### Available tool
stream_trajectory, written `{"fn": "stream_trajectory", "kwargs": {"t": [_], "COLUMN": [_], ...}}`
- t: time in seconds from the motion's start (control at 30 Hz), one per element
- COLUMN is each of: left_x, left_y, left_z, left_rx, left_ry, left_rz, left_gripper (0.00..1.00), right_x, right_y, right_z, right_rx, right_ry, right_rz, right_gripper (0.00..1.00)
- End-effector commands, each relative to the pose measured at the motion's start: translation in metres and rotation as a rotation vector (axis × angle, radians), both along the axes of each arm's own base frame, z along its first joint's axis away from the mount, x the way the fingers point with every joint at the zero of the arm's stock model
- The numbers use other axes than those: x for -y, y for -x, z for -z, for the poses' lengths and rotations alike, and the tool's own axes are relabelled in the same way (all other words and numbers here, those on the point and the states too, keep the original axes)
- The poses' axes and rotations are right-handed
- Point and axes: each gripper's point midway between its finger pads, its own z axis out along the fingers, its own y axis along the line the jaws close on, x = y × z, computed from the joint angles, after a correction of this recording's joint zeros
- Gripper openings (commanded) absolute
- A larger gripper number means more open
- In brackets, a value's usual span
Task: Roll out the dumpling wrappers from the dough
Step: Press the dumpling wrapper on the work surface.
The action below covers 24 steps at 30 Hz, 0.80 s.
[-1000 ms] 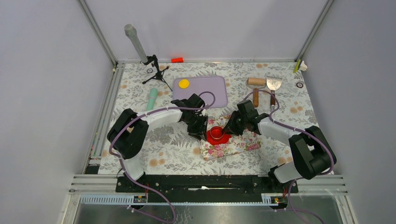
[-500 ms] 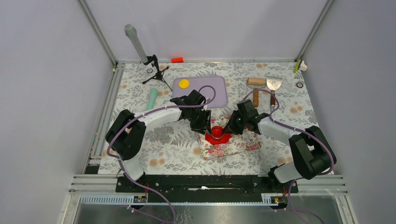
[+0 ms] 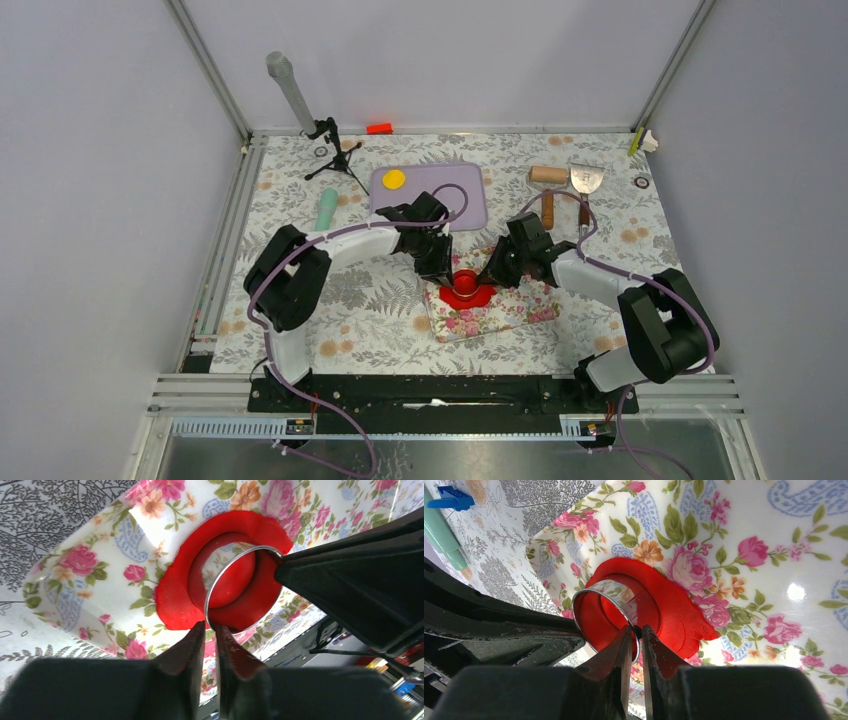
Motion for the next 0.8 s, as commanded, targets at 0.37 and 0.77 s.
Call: {"fn": "stream_trajectory", "kwargs": {"t": [0.37, 0.77], "left_x": [-0.019, -0.024], "left_y": [-0.003, 0.021], "left_z": [0.046, 0.039], "left_rx": [-0.036, -0.039], "left_ry": [-0.136, -0.119], "left_rz": [-0.027, 0.026], "left_gripper": [0.0, 0.0], "right_x": [0.018, 0.02], "right_y": [0.016, 0.028], "right_z": [0.047, 0.085], "right_rx": [-0.098, -0.166], "right_ry": [0.098, 0.101], "right_rz": [0.008, 0.023], "right_gripper": [0.04, 0.01]}}
